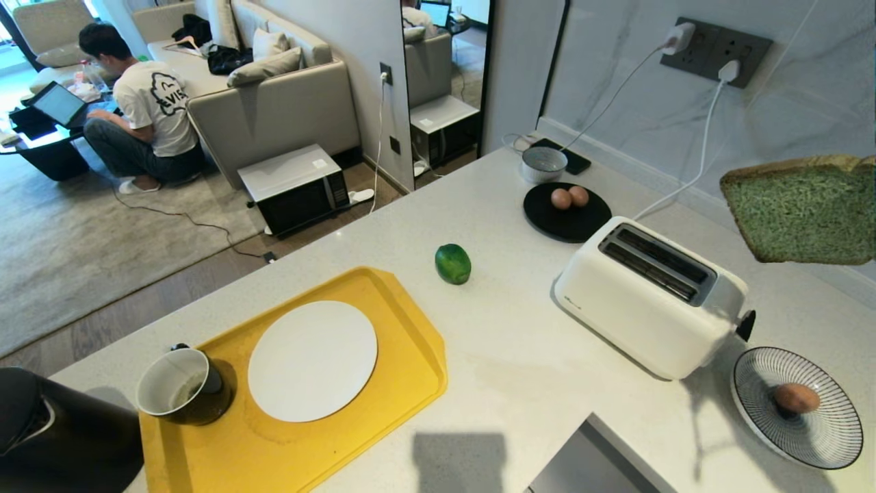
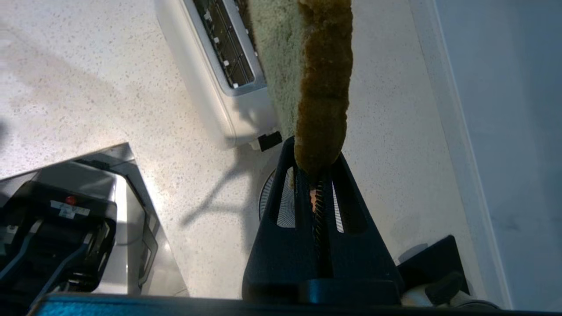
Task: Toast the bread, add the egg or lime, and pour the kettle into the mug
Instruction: Put the bread slices in the toaster
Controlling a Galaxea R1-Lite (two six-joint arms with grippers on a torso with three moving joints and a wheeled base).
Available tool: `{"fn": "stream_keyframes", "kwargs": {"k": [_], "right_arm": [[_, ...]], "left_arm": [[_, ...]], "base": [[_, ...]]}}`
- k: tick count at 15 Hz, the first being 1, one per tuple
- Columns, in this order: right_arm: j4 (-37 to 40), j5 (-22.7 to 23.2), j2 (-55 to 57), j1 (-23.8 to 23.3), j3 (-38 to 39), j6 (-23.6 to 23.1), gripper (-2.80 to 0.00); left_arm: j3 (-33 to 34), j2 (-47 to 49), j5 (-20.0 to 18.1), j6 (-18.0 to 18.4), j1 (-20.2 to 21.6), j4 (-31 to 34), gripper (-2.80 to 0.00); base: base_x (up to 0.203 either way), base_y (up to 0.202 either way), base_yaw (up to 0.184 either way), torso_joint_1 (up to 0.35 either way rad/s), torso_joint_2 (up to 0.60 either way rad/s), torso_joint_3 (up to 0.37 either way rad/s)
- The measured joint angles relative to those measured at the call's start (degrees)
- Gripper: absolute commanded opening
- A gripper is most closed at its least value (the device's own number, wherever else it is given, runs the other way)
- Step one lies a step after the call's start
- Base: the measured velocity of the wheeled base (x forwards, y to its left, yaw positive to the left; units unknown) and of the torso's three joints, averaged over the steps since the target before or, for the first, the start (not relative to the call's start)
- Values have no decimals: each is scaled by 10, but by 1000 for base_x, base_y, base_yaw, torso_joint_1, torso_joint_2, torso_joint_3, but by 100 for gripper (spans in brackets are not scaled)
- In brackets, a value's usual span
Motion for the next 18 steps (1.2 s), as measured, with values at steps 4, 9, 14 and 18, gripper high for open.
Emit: {"fn": "stream_keyframes", "kwargs": {"k": [4,9,14,18], "right_arm": [[4,2,4,-12,0,-6,-280],[4,6,2,-24,5,-9,-280],[4,11,-4,-34,4,-9,-280],[4,11,-8,-35,4,-9,-280]], "left_arm": [[0,0,1,-10,0,0,-280],[0,0,0,-12,0,0,-280],[0,0,4,-11,0,0,-280],[0,0,8,-12,0,0,-280]], "base": [[0,0,0,0,0,0],[0,0,0,0,0,0],[0,0,0,-1,1,-39],[0,0,0,5,5,-84]]}}
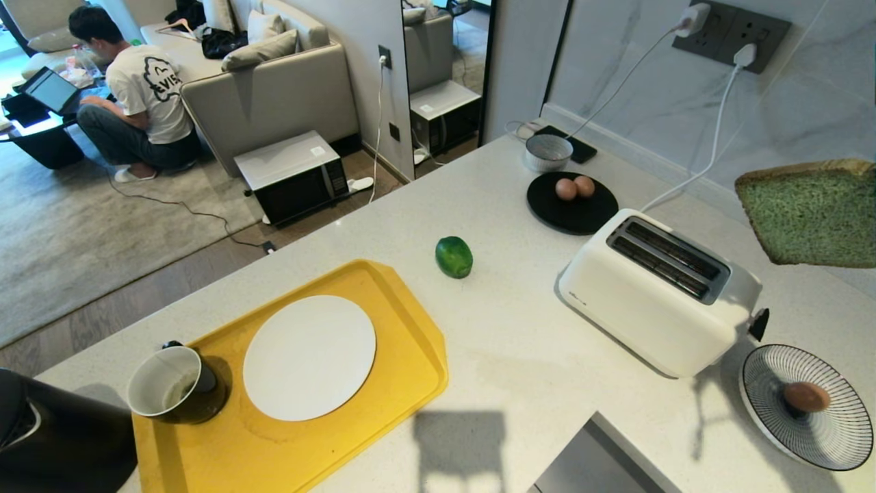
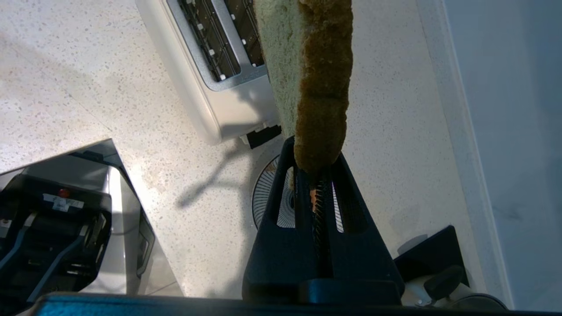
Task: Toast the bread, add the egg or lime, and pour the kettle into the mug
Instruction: Put the bread slices in the toaster
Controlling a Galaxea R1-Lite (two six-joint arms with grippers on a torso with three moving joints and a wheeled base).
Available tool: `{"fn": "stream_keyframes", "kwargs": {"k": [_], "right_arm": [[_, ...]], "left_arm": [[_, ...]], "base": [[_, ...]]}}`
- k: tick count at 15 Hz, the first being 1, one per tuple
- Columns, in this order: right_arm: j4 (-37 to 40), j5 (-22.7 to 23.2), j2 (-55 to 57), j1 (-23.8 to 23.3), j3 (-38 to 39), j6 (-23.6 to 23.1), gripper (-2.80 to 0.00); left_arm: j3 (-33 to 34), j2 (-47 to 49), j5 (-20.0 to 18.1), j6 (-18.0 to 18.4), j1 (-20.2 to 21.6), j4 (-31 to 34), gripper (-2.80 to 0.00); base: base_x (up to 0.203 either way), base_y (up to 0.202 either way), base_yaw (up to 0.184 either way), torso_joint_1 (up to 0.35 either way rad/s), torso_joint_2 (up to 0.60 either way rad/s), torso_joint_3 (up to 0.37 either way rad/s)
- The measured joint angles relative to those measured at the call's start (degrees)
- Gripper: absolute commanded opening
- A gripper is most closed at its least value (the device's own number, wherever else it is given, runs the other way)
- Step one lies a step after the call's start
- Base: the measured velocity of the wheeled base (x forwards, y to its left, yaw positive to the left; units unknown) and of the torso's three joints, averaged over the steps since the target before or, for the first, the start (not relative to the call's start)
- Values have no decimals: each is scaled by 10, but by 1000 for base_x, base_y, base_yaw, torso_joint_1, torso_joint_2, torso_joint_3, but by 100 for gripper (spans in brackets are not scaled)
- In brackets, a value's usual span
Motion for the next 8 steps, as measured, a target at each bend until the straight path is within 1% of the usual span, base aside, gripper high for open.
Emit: {"fn": "stream_keyframes", "kwargs": {"k": [2,5,6,8], "right_arm": [[0,0,-1,0,0,-6,-280],[14,1,-2,0,-1,-39,-280],[15,5,-2,0,-2,-54,-280],[16,17,4,0,-7,-62,-280]], "left_arm": [[0,0,0,-1,0,0,-280],[0,0,0,-1,0,-1,-280],[0,0,0,-1,0,-1,-280],[0,0,0,-1,0,-1,-280]], "base": [[0,0,0,0,0,0],[0,0,0,0,0,0],[0,0,0,0,0,0],[0,0,0,0,0,0]]}}
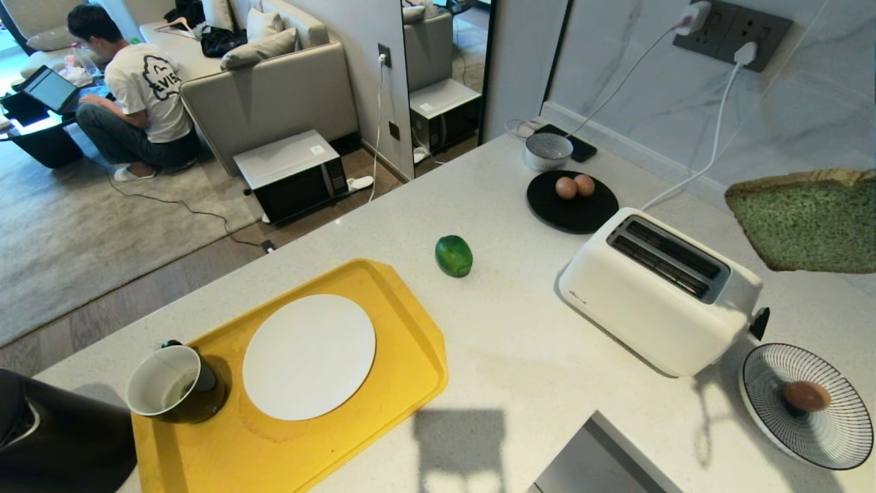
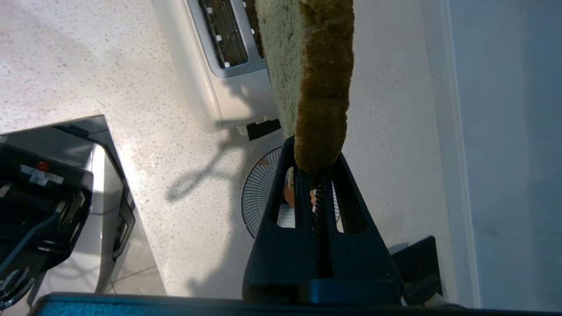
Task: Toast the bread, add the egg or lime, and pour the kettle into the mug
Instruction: Put the bread slices in the toaster
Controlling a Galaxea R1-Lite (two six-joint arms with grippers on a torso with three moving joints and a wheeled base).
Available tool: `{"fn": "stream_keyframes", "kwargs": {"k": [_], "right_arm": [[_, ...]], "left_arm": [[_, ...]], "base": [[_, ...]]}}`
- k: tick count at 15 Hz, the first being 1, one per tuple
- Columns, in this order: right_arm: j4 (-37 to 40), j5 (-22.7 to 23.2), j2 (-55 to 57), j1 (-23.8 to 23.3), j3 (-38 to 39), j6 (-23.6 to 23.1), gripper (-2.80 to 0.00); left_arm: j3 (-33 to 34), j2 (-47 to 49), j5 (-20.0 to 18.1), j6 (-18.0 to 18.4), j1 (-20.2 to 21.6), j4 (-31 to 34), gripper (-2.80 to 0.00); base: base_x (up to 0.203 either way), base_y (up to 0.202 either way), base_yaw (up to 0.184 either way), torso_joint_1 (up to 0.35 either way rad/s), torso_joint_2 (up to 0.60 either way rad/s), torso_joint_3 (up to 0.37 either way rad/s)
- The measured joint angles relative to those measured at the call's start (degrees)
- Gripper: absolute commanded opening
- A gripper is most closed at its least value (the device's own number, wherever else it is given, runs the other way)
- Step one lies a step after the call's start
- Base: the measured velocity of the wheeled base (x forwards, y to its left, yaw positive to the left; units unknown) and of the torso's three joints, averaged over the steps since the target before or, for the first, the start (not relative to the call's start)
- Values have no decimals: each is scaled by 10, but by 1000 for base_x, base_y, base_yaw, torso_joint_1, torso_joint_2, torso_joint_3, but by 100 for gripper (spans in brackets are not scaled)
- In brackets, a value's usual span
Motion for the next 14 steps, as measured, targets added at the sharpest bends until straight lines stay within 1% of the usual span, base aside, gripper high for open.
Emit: {"fn": "stream_keyframes", "kwargs": {"k": [2,5,8,10,14], "right_arm": [[2,4,18,0,-10,-2,-280],[3,10,61,0,-35,-18,-280],[2,15,109,-12,-68,-30,-280],[2,22,134,-22,-76,-50,-280],[0,25,165,-25,-84,-54,-280]], "left_arm": [[0,0,0,0,0,0,-280],[0,0,0,0,0,0,-280],[0,0,0,0,0,0,-280],[0,0,0,0,0,0,-280],[0,0,0,0,0,0,-280]], "base": [[0,0,0,0,0,0],[0,0,0,0,0,0],[0,0,0,0,0,0],[0,0,0,0,0,0],[0,0,0,0,0,0]]}}
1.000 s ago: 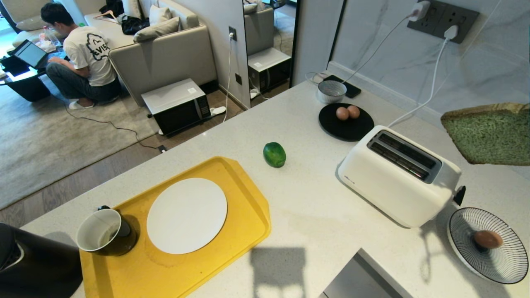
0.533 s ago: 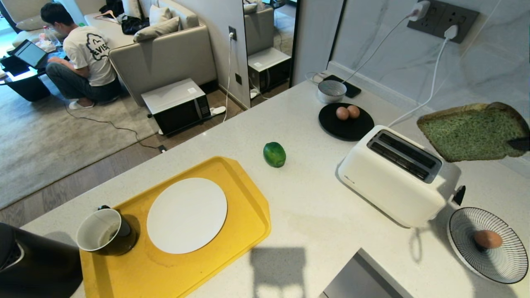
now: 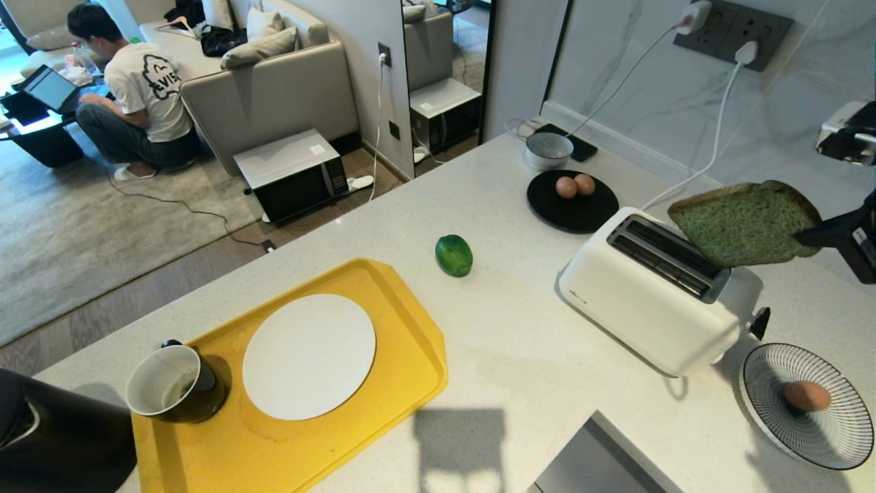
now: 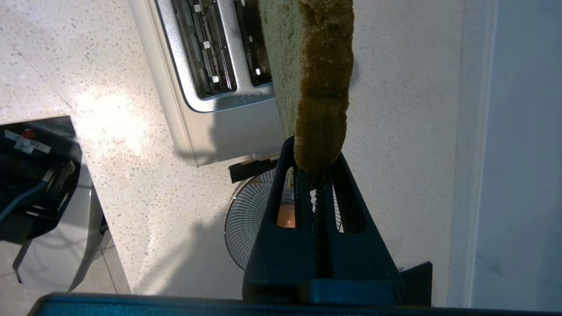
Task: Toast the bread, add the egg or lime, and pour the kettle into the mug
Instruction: Put the bread slices in the toaster
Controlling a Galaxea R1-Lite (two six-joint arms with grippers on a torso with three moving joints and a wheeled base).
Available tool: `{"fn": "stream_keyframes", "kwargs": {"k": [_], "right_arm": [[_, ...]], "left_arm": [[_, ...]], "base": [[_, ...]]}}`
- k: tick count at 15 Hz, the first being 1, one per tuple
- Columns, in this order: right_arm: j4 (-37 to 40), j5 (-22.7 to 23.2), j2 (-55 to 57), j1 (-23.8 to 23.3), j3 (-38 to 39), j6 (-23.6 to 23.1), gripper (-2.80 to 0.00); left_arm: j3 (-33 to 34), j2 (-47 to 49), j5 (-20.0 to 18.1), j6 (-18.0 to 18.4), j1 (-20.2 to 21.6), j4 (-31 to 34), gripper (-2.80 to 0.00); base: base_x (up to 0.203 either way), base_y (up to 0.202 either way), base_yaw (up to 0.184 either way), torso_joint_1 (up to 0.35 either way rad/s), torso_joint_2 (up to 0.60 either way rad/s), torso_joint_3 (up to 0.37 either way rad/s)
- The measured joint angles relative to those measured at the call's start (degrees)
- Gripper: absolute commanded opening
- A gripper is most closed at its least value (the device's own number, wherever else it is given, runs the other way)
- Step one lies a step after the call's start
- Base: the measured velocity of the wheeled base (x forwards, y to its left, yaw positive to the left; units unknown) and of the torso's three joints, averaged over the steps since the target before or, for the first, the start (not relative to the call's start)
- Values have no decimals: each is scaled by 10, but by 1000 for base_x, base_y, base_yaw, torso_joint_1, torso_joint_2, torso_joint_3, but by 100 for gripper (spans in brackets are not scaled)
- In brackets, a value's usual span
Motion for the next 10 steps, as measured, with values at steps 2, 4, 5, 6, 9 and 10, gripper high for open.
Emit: {"fn": "stream_keyframes", "kwargs": {"k": [2,4,5,6,9,10], "right_arm": [[0,8,7,0,-3,-1,-280],[1,9,12,0,-4,-1,-280],[1,9,14,1,-4,-1,-280],[1,9,16,1,-4,-1,-280],[1,10,20,2,-1,-2,-280],[1,9,21,4,0,-3,-280]], "left_arm": [[0,0,0,0,0,0,-280],[0,0,0,0,0,0,-280],[0,0,0,0,0,0,-280],[0,0,0,0,0,0,-280],[0,0,0,0,0,0,-280],[0,0,0,0,0,0,-280]], "base": [[0,0,0,0,0,0],[0,0,0,0,0,0],[0,0,0,0,0,0],[0,0,0,0,0,0],[0,0,0,0,0,0],[0,0,0,0,0,0]]}}
